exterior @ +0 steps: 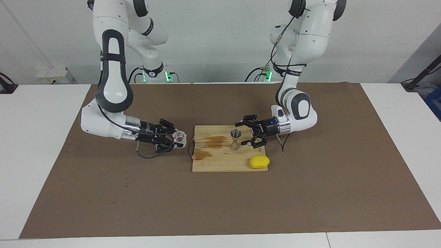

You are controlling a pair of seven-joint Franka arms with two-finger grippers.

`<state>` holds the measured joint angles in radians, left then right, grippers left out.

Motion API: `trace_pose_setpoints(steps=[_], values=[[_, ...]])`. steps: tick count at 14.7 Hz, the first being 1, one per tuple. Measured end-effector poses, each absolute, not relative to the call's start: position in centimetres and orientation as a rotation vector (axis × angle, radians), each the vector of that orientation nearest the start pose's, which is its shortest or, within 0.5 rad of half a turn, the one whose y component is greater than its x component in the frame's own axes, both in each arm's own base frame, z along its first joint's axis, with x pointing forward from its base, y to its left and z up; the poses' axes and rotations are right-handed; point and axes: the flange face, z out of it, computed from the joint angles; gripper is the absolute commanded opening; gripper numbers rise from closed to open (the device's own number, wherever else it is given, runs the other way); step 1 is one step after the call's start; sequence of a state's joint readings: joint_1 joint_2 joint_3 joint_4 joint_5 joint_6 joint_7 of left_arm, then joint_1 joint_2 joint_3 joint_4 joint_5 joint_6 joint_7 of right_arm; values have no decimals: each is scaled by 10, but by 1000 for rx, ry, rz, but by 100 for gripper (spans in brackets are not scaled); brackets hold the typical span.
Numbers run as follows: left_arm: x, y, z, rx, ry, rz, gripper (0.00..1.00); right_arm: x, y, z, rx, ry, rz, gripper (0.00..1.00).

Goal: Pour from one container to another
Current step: 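Set the metal cup on the board while the right gripper lifts the glass, then carry the glass cup over the metal cup while the left gripper withdraws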

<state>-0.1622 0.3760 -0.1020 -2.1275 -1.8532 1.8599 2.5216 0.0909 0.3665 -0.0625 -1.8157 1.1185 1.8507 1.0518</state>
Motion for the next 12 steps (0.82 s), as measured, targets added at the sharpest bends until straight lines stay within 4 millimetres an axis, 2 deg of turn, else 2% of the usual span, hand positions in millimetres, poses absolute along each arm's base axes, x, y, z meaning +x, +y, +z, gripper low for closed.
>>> trace_pose_setpoints(steps=[3,6,9,12], values=[[544,-196,266,1346,-1132,1300,100,624,106,353,-1646,1592,916,0],[549,-163,272,1339,-1144,1273,100,625,123,355,-1667,1590,872,0],[552,-117,280,1346,-1169,1210,100,626,145,362,-1679,1591,850,0],[550,-67,298,1396,-1204,1123,100,624,172,366,-1640,1609,866,0]])
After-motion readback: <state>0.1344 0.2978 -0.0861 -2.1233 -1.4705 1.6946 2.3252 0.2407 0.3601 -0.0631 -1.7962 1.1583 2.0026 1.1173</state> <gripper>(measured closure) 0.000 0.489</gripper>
